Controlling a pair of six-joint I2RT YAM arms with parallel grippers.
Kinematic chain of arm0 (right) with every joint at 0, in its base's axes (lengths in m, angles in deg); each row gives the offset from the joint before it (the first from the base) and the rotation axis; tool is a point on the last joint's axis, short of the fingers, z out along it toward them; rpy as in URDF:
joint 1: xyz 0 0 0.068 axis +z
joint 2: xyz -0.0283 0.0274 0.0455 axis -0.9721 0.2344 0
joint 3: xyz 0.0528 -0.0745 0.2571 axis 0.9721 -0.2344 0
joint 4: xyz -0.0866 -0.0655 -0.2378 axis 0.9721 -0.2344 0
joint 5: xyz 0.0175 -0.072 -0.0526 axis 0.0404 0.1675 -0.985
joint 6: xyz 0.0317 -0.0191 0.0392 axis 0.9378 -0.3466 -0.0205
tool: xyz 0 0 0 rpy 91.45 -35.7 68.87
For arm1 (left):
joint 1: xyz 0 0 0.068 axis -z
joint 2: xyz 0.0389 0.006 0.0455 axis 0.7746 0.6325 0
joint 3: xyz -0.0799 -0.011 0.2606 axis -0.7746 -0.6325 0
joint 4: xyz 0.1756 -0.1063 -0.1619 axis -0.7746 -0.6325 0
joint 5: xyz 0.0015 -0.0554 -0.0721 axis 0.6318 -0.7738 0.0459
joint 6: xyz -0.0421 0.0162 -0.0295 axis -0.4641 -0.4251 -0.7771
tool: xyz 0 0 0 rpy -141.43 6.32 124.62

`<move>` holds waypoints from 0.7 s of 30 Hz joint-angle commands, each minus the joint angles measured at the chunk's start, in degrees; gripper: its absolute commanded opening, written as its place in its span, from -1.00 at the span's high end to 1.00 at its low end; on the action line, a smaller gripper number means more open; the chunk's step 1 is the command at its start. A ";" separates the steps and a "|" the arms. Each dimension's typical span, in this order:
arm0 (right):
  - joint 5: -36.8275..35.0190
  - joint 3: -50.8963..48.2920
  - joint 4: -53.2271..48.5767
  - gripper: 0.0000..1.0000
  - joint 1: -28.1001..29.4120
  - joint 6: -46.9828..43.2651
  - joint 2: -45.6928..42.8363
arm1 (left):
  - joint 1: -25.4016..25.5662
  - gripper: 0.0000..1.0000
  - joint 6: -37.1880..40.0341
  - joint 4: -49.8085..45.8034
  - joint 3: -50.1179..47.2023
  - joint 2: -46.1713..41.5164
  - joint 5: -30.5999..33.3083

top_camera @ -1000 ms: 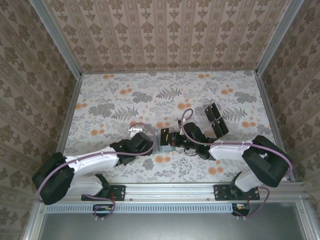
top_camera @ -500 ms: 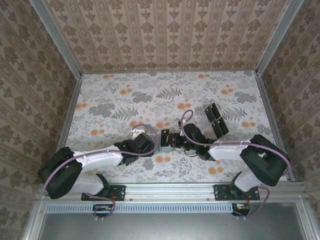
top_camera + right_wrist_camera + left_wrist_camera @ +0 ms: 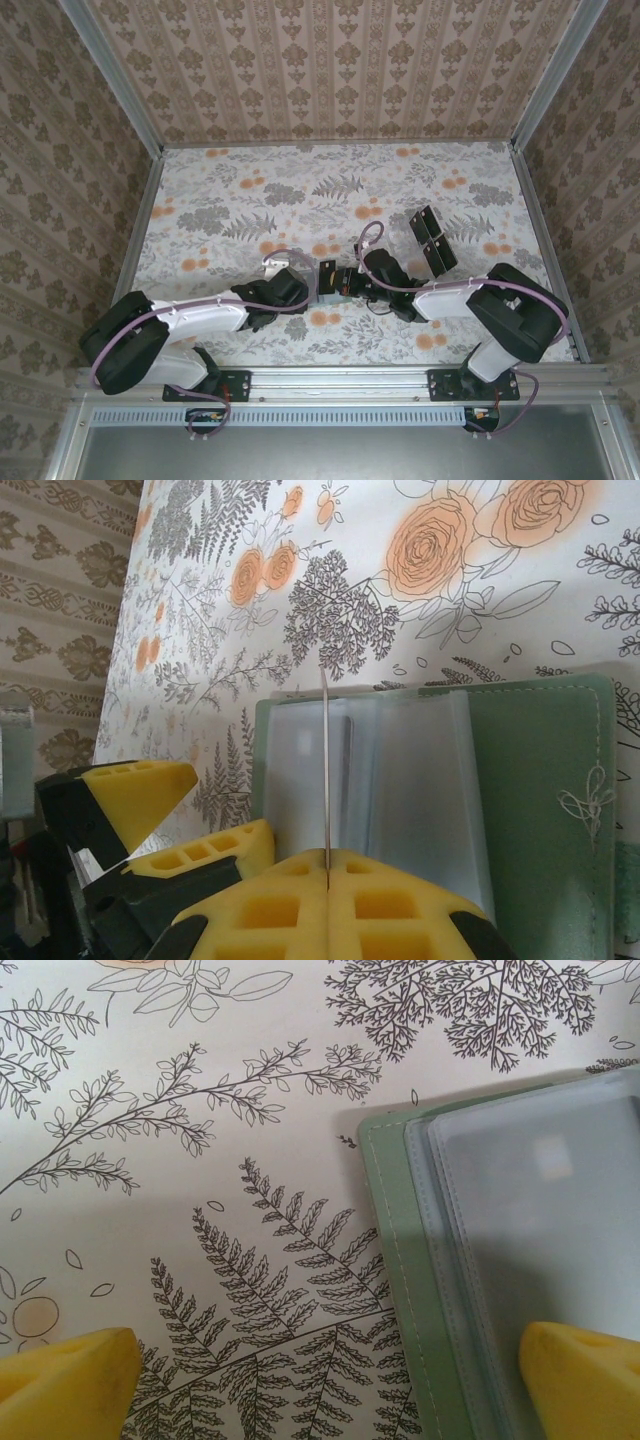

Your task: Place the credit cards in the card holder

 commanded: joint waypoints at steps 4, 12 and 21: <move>-0.06 -1.67 4.88 1.00 -0.22 0.51 1.84 | 0.26 -1.00 -0.89 -2.57 -1.26 0.43 1.19; -0.03 -2.20 7.30 1.00 -0.21 0.75 3.86 | 0.30 -1.00 -1.07 -2.57 -1.52 0.47 1.19; 1.18 -2.38 9.74 1.00 -0.24 1.56 5.41 | 0.35 -0.99 -1.29 -2.30 -1.78 0.47 1.13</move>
